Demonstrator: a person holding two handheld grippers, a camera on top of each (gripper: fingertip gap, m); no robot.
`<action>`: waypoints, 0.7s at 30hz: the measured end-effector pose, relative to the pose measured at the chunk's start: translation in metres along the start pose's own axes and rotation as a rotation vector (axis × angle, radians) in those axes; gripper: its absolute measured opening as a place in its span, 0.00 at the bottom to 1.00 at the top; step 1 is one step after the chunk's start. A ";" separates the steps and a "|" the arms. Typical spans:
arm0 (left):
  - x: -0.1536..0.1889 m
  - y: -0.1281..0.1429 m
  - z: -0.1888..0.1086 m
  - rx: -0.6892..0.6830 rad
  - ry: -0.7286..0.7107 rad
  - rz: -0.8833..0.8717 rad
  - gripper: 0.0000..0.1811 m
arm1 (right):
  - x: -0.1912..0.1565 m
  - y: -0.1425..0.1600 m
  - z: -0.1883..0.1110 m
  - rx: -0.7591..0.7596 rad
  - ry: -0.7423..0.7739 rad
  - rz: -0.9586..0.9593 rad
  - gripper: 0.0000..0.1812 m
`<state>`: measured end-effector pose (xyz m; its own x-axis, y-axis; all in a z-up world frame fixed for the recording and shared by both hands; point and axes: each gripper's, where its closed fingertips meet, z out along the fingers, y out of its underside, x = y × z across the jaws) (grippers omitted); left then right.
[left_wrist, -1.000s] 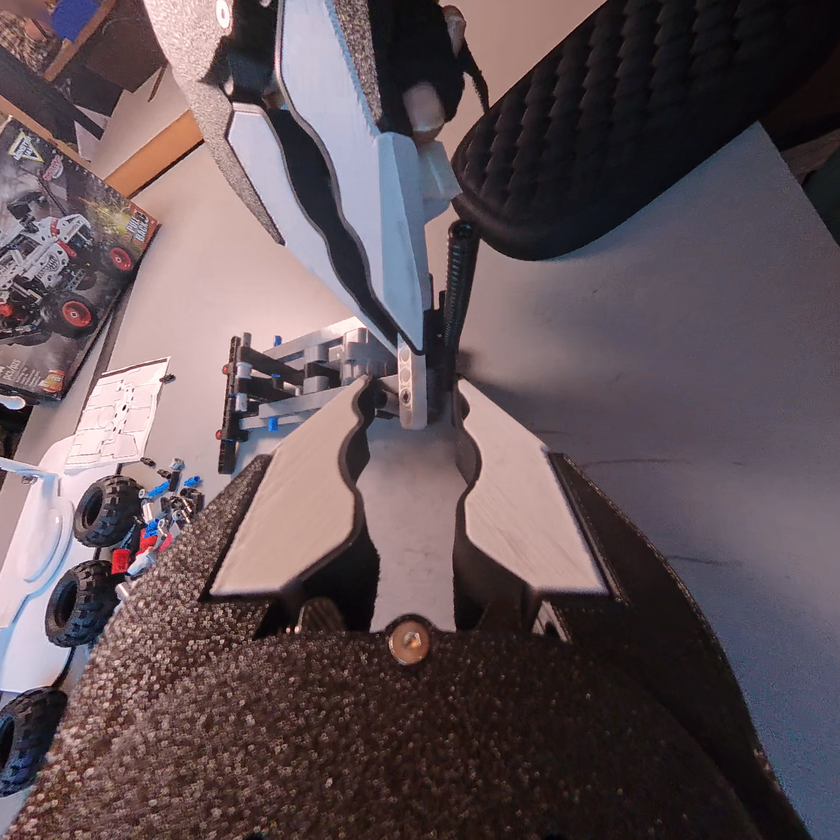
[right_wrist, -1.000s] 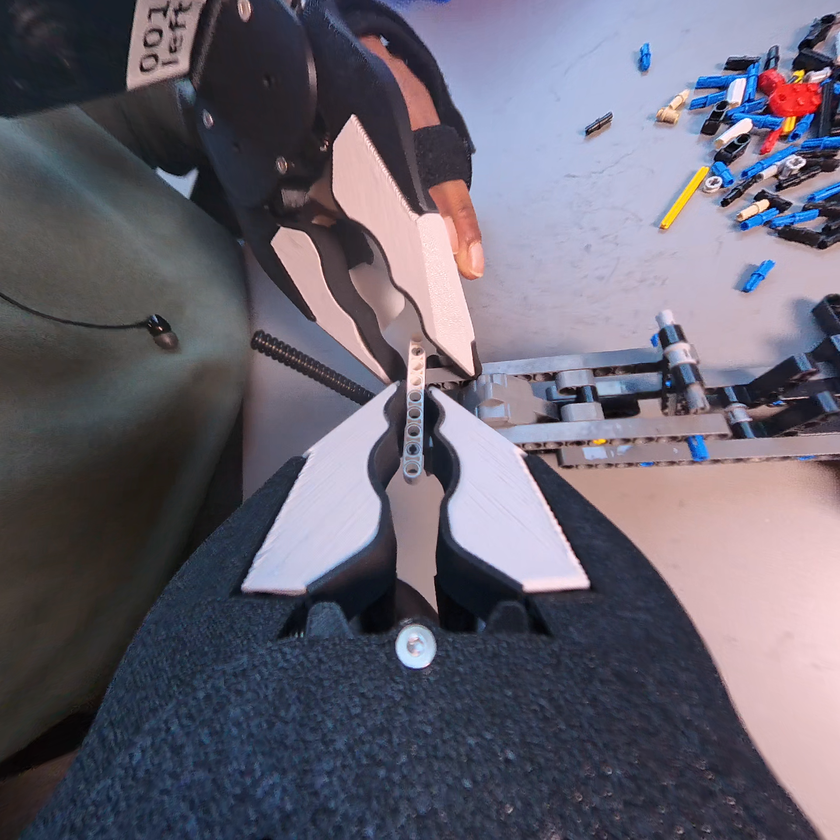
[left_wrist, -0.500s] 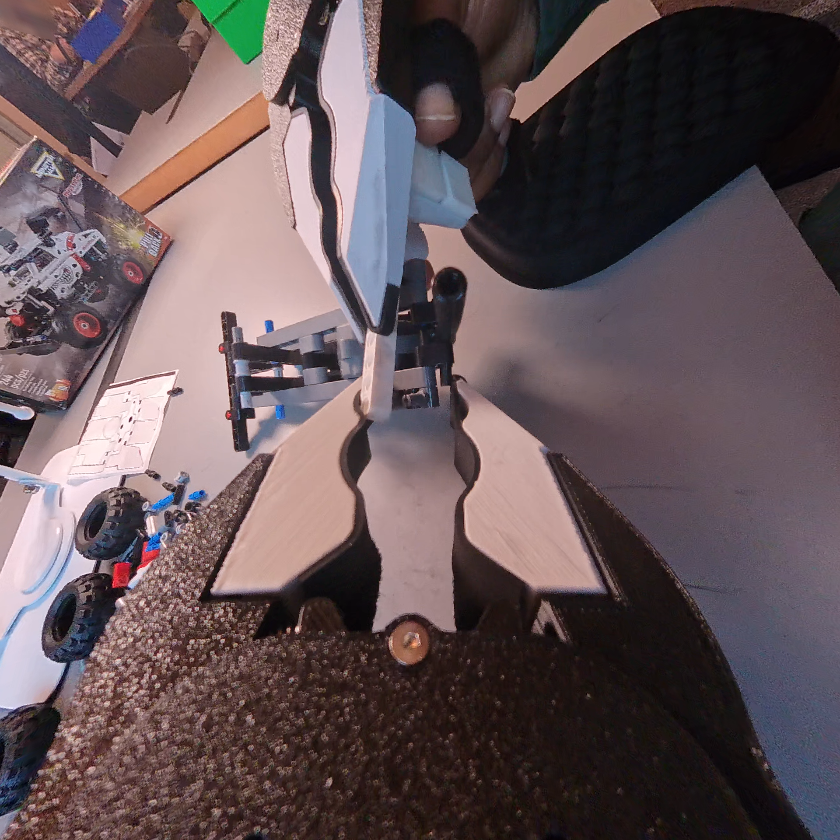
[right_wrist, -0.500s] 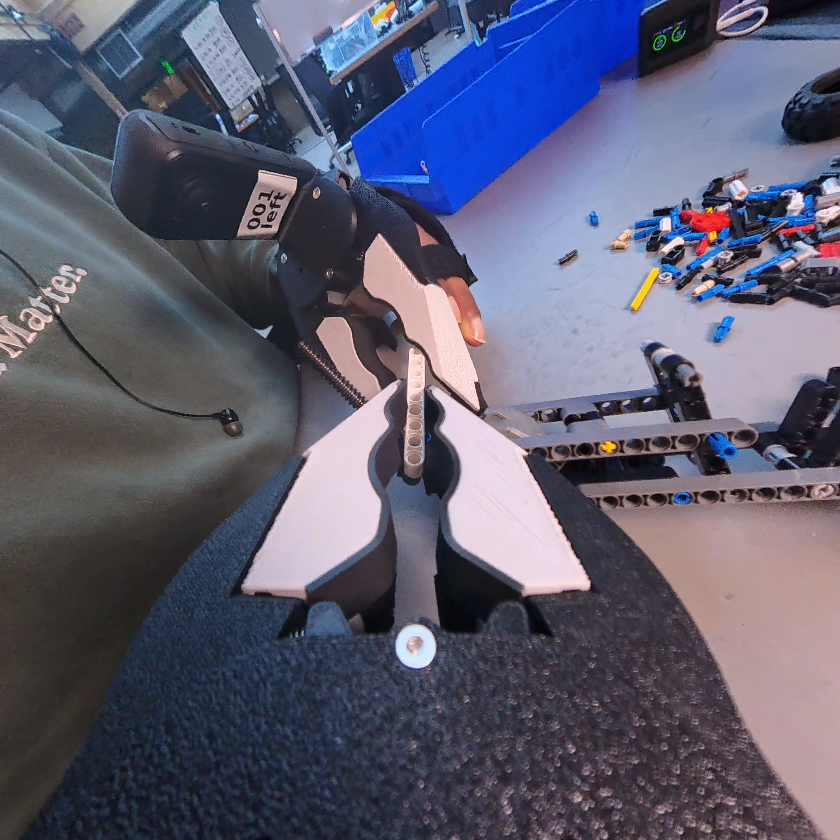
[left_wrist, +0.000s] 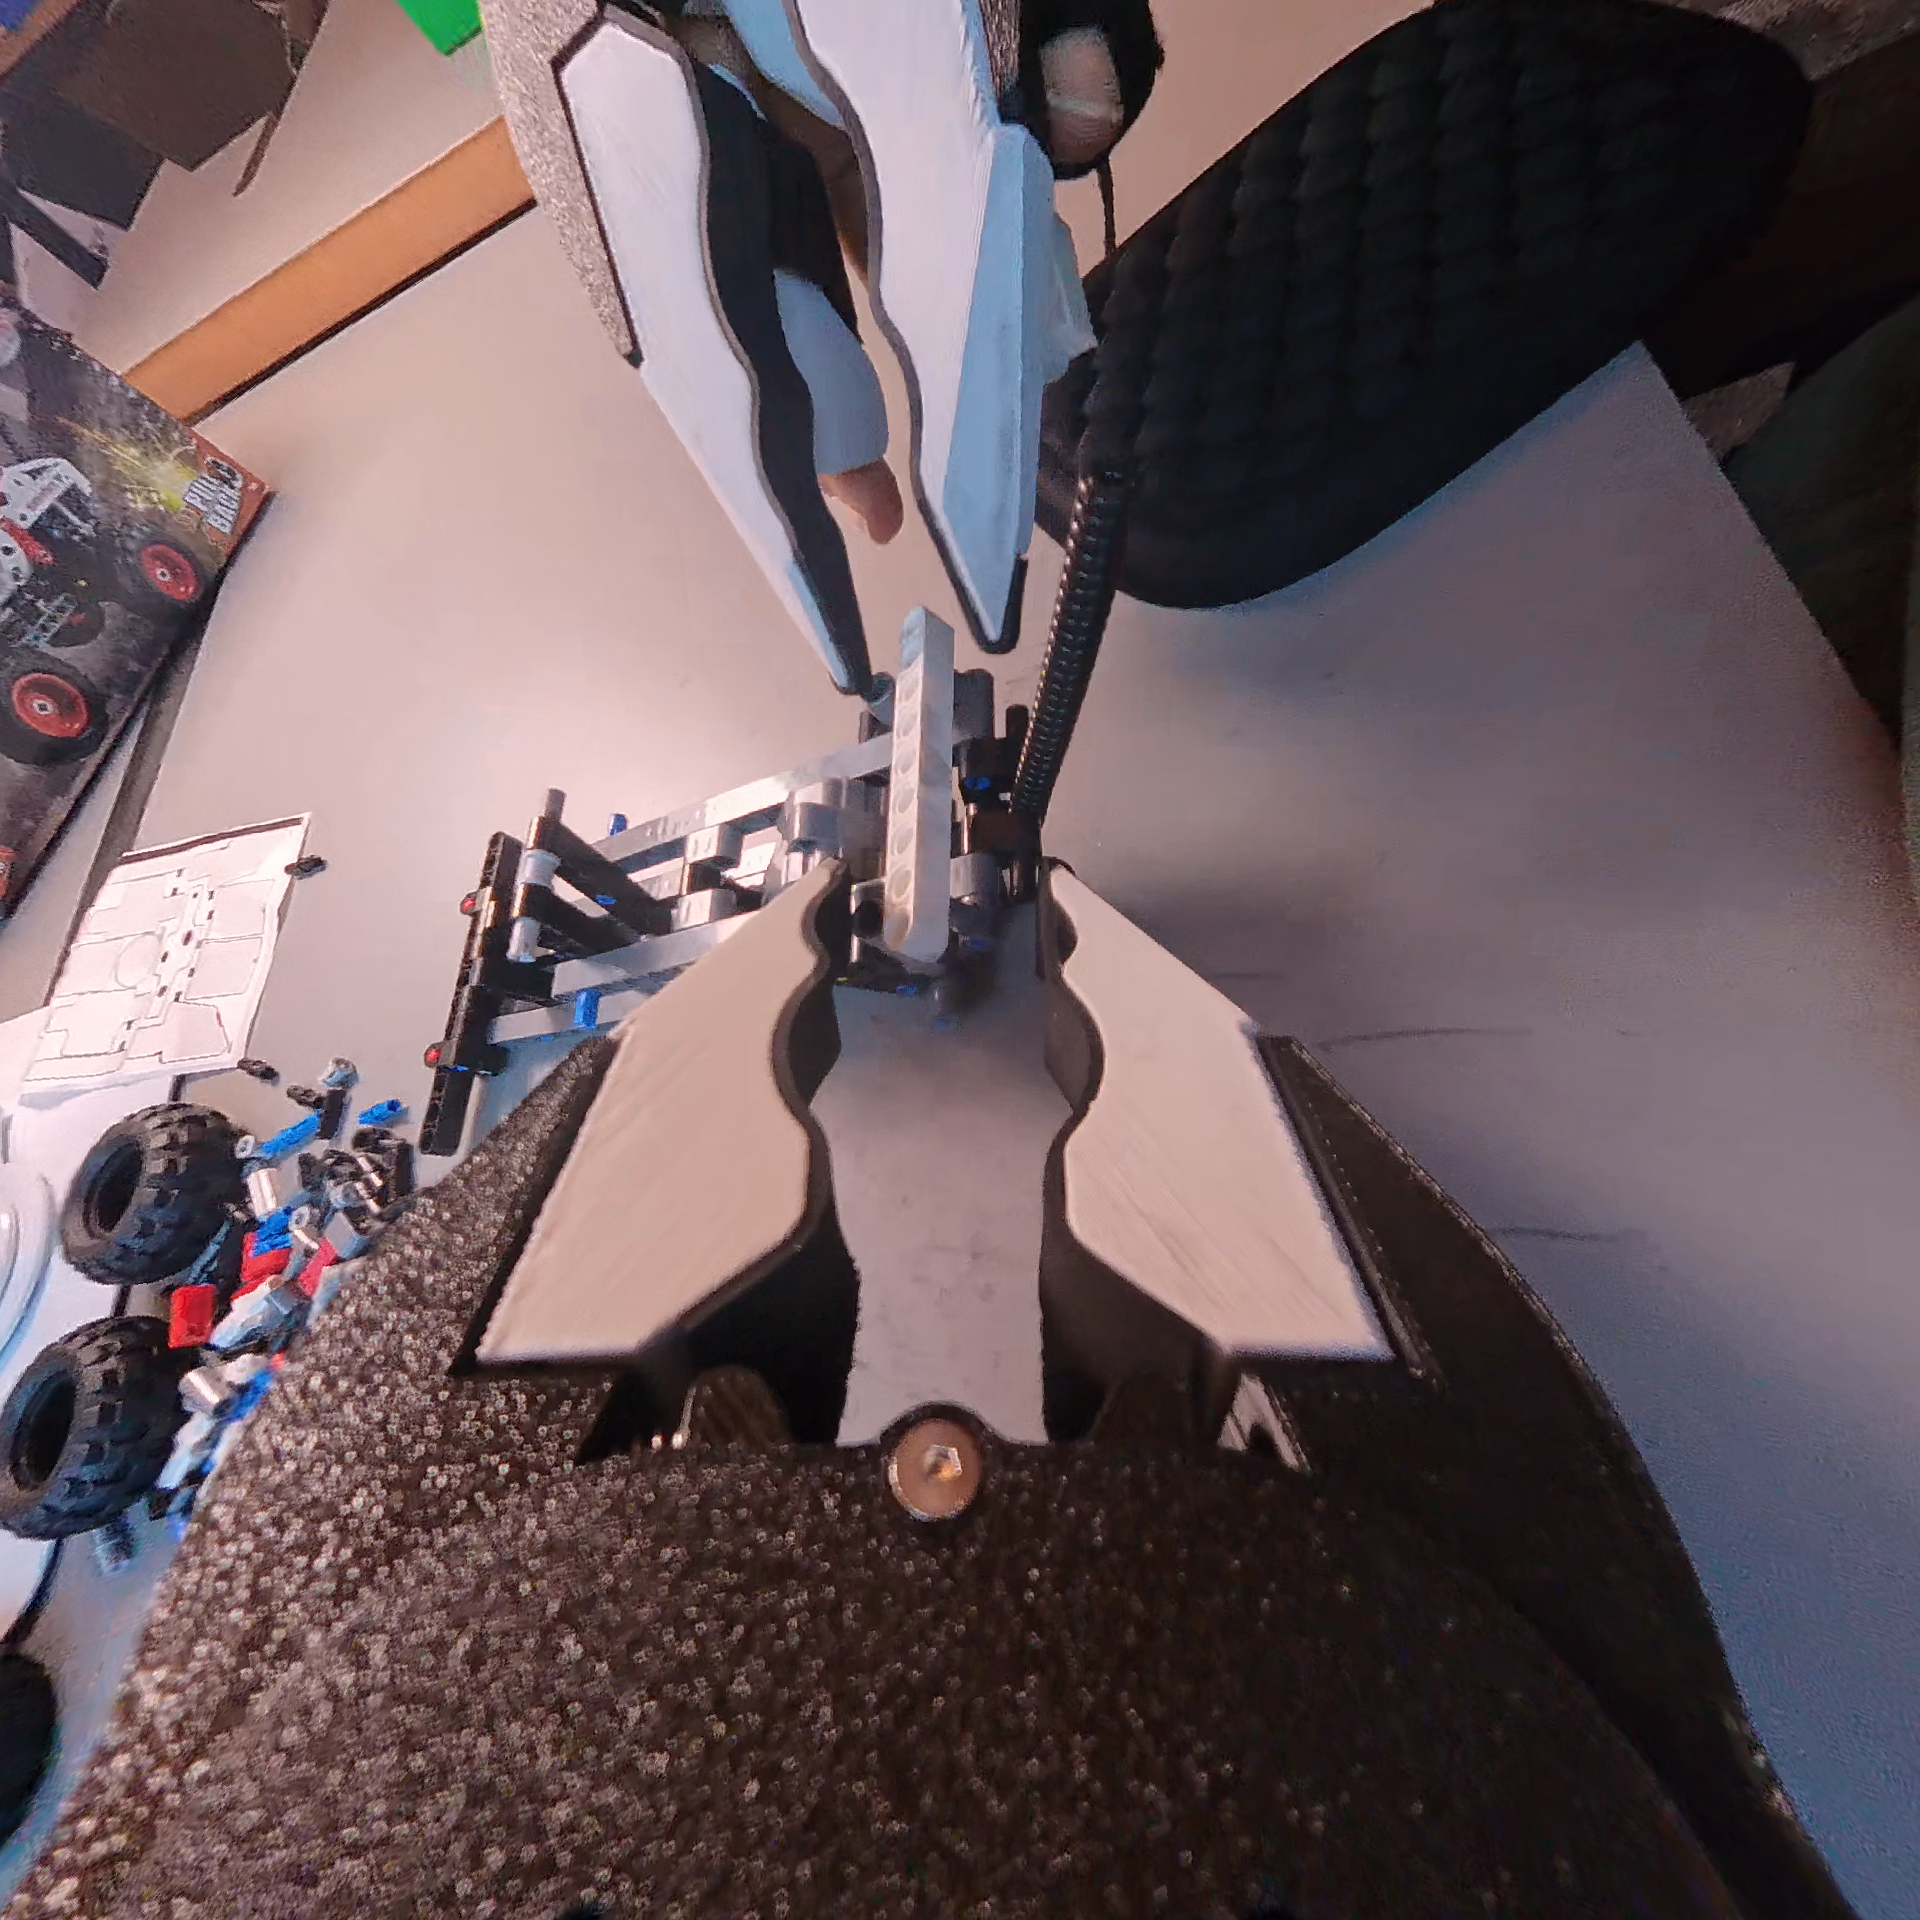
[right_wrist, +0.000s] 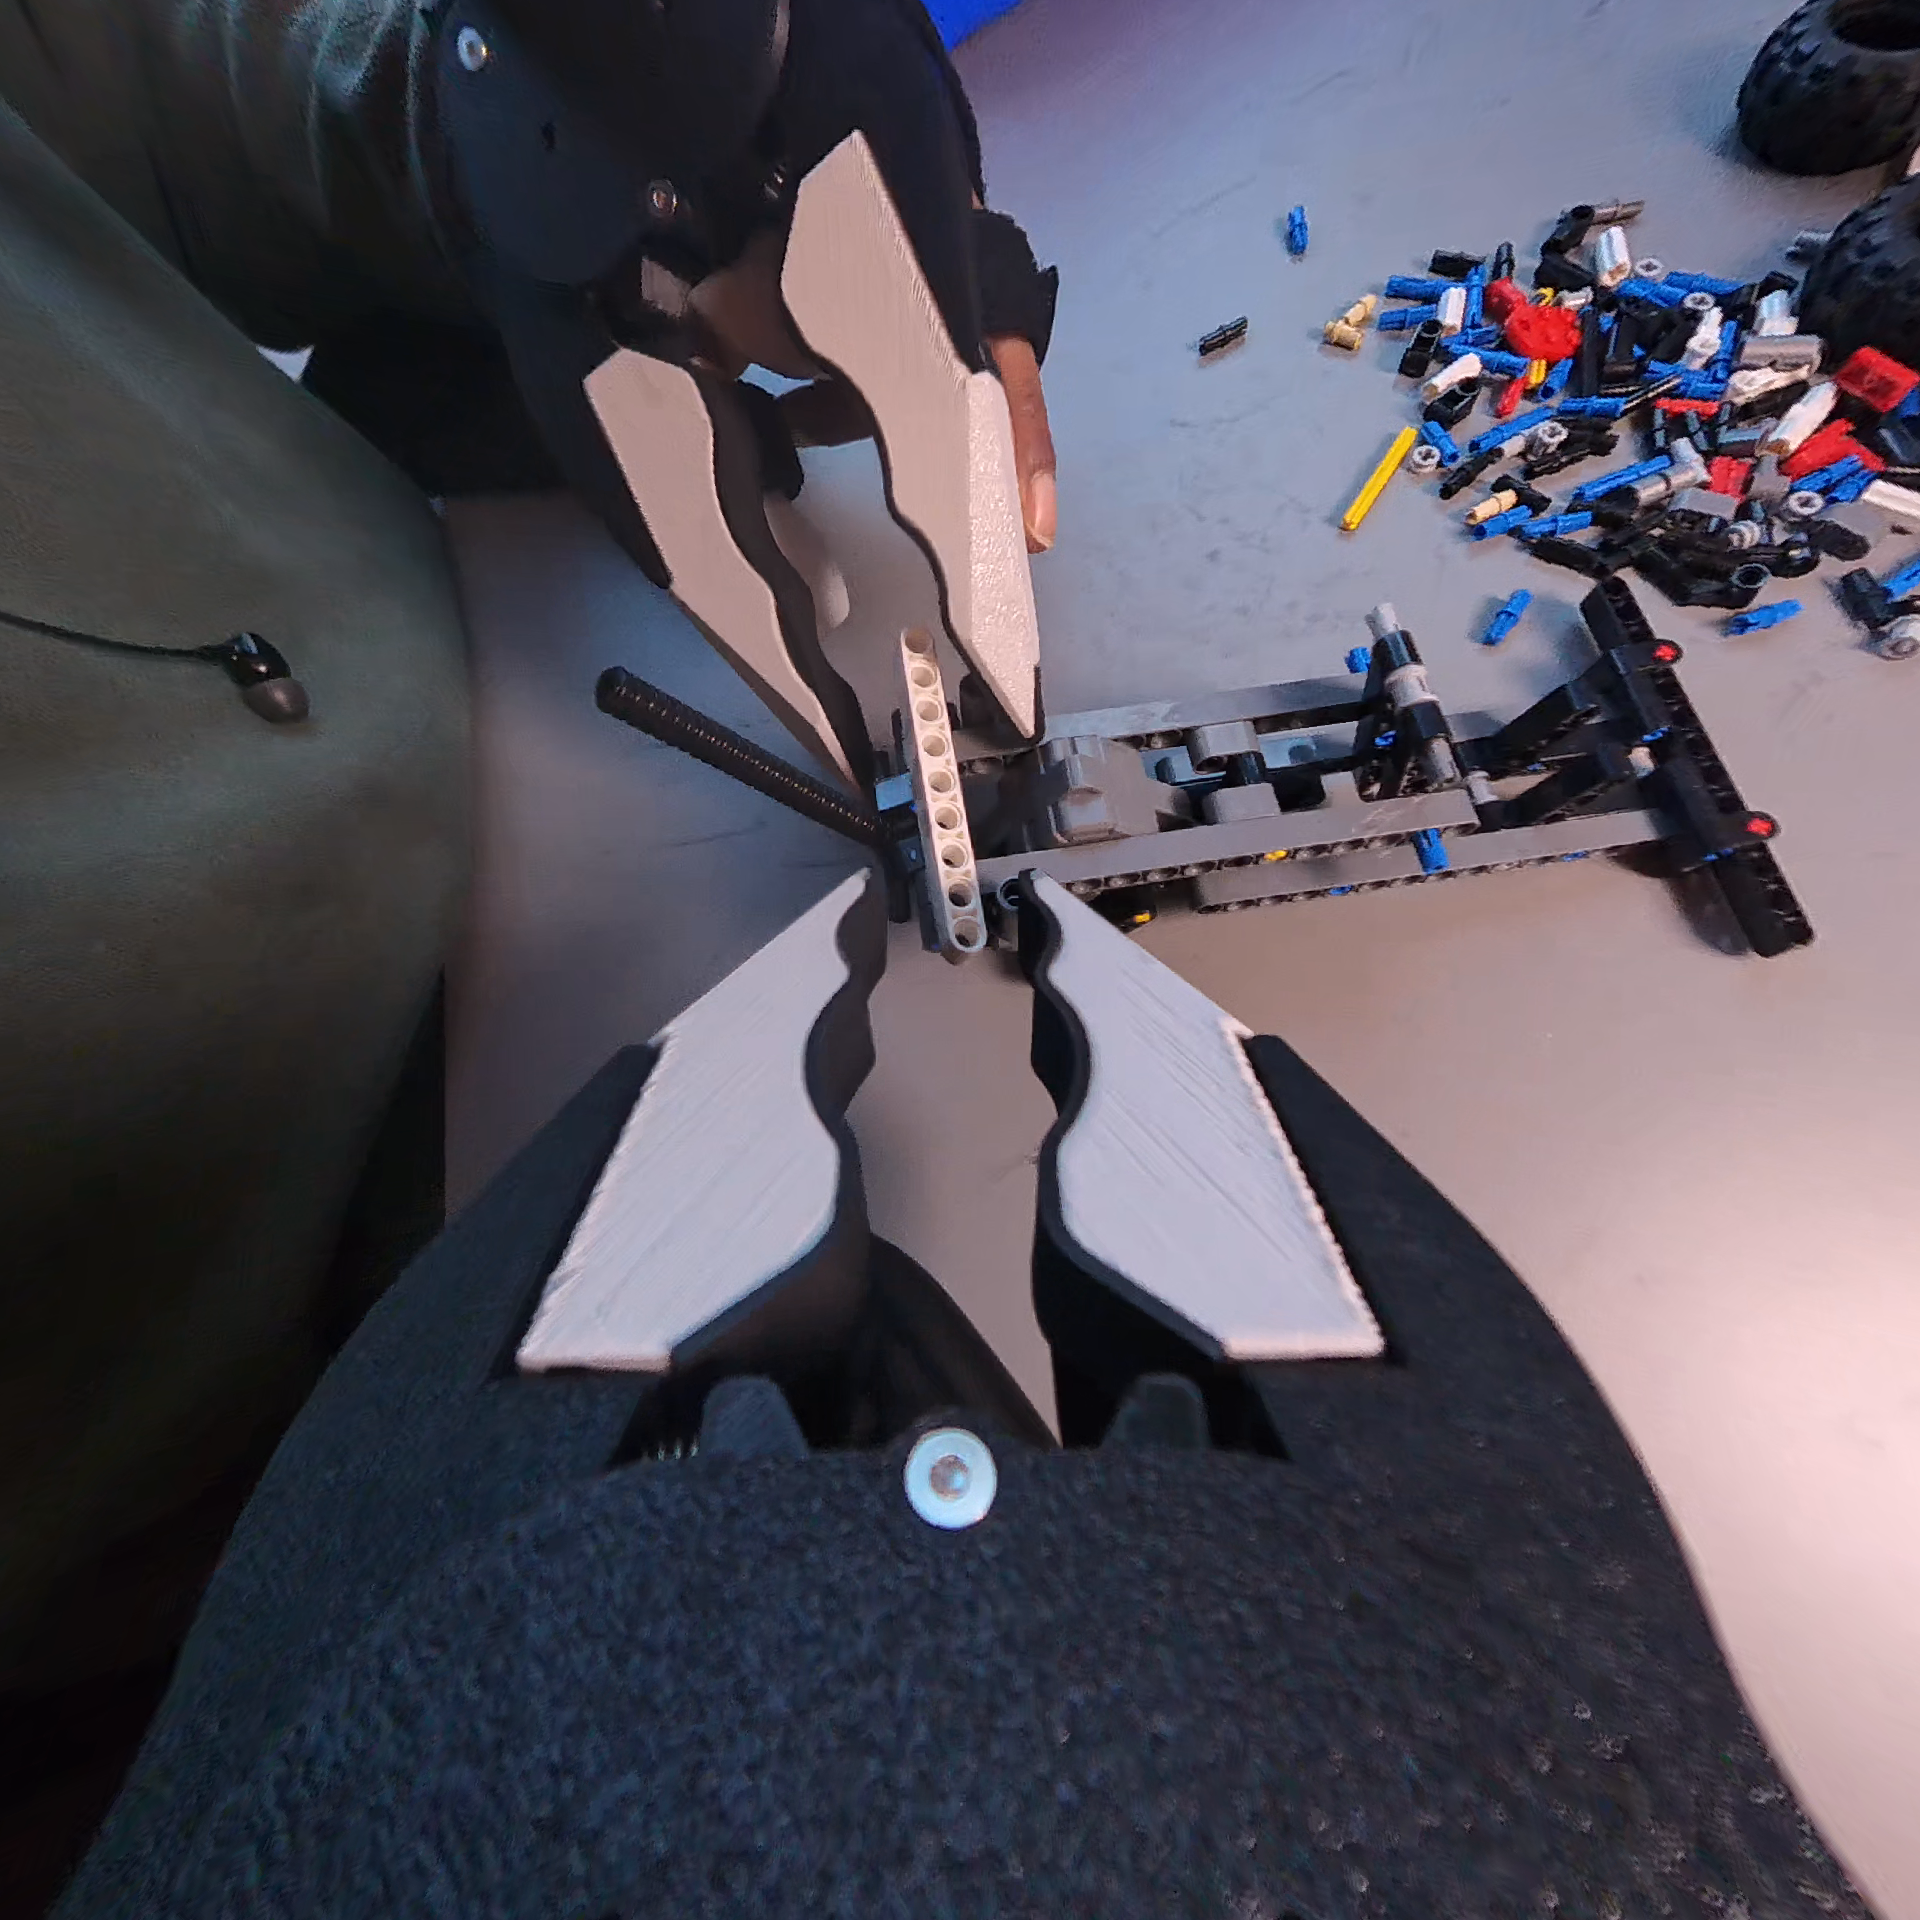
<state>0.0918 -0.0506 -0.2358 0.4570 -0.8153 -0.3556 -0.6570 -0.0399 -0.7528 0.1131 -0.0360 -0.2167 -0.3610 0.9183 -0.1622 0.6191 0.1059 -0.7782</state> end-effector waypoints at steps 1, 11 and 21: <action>0.003 -0.002 -0.002 0.017 0.035 -0.026 0.20 | 0.001 0.000 0.000 0.018 0.011 0.011 0.11; -0.013 -0.029 -0.028 0.115 0.283 -0.431 0.12 | -0.002 0.009 -0.005 0.025 0.093 0.006 0.10; 0.009 -0.027 0.014 -0.170 0.429 -0.368 0.04 | -0.004 0.018 0.005 0.066 0.218 0.098 0.08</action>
<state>0.1217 -0.0487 -0.2260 0.4134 -0.8895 0.1945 -0.6039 -0.4277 -0.6725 0.1225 -0.0401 -0.2334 -0.1376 0.9844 -0.1097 0.5941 -0.0066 -0.8044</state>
